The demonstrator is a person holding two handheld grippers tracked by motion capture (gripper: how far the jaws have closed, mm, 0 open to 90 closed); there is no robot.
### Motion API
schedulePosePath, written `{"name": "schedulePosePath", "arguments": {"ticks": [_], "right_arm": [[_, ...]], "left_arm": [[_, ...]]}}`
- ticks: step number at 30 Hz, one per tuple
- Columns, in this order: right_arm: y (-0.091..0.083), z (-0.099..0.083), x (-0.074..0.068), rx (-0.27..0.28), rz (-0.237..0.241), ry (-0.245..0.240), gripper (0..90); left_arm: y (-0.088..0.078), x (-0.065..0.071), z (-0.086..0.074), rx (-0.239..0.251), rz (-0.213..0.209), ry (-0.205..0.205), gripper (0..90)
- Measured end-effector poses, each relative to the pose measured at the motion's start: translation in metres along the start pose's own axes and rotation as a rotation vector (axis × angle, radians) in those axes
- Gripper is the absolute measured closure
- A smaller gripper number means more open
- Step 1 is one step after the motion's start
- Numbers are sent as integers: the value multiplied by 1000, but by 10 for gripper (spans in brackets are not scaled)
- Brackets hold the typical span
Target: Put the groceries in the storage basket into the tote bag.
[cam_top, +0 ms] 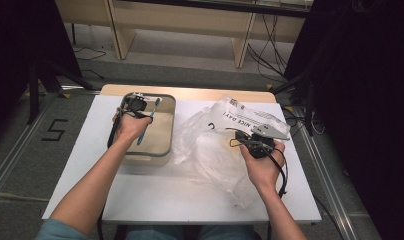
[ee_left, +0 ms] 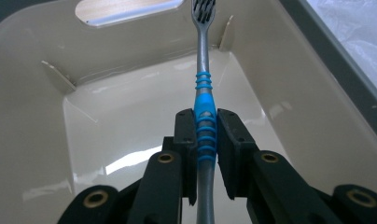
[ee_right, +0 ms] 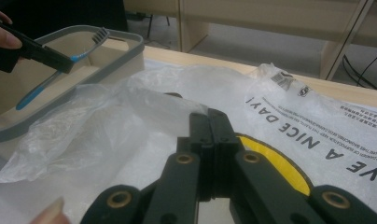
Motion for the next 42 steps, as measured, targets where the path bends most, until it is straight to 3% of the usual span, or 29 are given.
{"name": "schedulePosePath", "arguments": {"ticks": [10,42], "right_arm": [[0,0,0,1,0,0,900],[0,0,-1,-3,1,0,900]], "left_arm": [[-12,1,6,66,-8,-13,783],[-45,14,15,187,-46,12,783]]}}
Point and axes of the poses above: each handheld gripper's, and its own axes: y roughly forward along the jaws, z roughly out of its top, x roughly to its right, the point moved 6 cm from there along y, roughly forward along the jaws, and after that the axes turned 1 degree about x, right-handed, at the moved point
